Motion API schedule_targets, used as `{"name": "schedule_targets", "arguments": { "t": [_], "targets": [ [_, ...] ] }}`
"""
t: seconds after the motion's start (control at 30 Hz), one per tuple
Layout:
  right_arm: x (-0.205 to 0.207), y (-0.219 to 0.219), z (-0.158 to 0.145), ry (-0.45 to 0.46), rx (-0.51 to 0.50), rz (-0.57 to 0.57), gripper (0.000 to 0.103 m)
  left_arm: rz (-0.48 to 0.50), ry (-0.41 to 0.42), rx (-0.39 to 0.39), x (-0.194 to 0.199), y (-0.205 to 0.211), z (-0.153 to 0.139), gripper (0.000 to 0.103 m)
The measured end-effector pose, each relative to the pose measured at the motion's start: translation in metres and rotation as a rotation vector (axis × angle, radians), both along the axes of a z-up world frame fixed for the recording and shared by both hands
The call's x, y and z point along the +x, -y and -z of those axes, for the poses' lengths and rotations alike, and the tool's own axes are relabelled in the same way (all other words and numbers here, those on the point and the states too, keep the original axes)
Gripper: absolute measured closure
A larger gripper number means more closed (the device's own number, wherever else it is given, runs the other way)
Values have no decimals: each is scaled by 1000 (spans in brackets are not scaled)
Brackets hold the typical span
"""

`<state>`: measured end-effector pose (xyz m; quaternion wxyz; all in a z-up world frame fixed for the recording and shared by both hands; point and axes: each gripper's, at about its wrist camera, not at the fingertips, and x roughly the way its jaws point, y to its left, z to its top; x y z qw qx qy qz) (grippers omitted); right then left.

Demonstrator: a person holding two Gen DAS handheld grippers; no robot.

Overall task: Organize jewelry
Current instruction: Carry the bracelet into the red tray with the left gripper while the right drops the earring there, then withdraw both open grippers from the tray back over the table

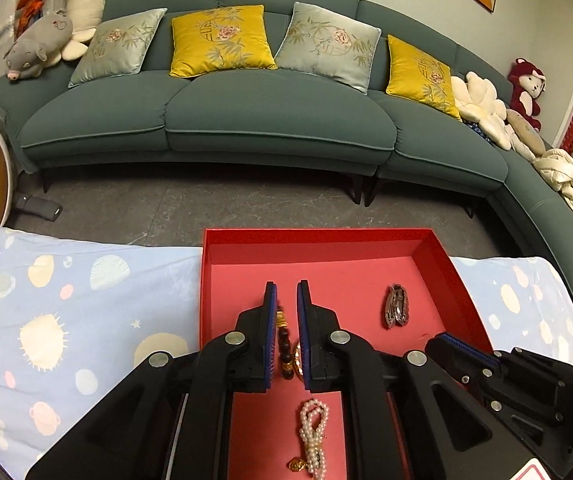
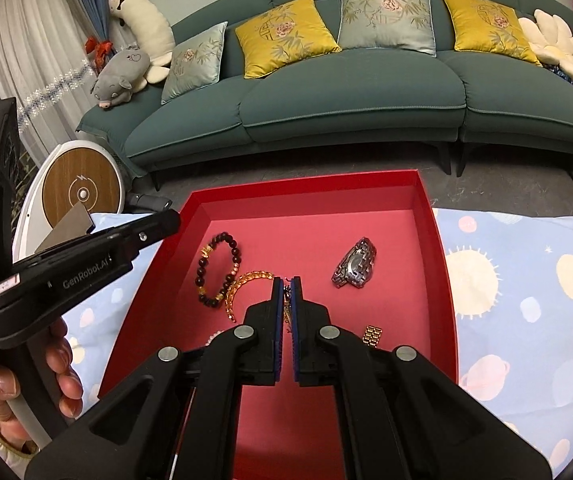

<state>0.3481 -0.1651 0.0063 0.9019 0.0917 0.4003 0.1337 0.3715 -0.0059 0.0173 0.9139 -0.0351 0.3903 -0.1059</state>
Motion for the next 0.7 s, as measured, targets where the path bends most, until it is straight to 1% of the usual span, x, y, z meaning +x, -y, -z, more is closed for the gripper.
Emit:
{"name": "schedule_targets", "arguments": {
  "t": [0.03,0.07,0.1,0.13,0.2,0.27,0.3,0.4,0.43,0.5,0.57,0.6,0.63,0.7],
  "targets": [
    [0,0,1,2,-1,2,98,-14,-1,9,0,0,0,86],
    [0,0,2,5,-2,8,97,-28,1,13,1,-2,-1,82],
    [-2,1,1,8,1,14,93,-41,7,7,0,-4,-3,74],
    [-4,3,-1,16,13,14,82,-54,13,-4,-3,-7,-7,72],
    [-13,7,-10,55,12,34,64,-66,30,-27,-11,-15,-16,72],
    [-27,11,-26,105,4,46,64,-64,53,-42,-27,-23,-29,72],
    [-34,14,-33,122,2,47,64,-59,65,-38,-39,-26,-36,72],
    [-68,25,-58,174,-1,50,64,-44,108,-1,-79,-34,-57,72],
    [-79,28,-67,183,-5,47,64,-38,114,7,-93,-37,-61,70],
    [-107,35,-82,207,-26,47,64,-20,107,17,-120,-41,-67,65],
    [-138,43,-93,224,-39,59,64,-3,87,17,-149,-44,-69,64],
    [-151,47,-95,221,-38,66,64,6,75,16,-162,-45,-68,62],
    [-167,52,-95,216,-29,77,64,10,65,15,-174,-46,-66,57],
    [-193,61,-92,198,-6,104,64,3,55,21,-199,-48,-59,54]
  ]
}}
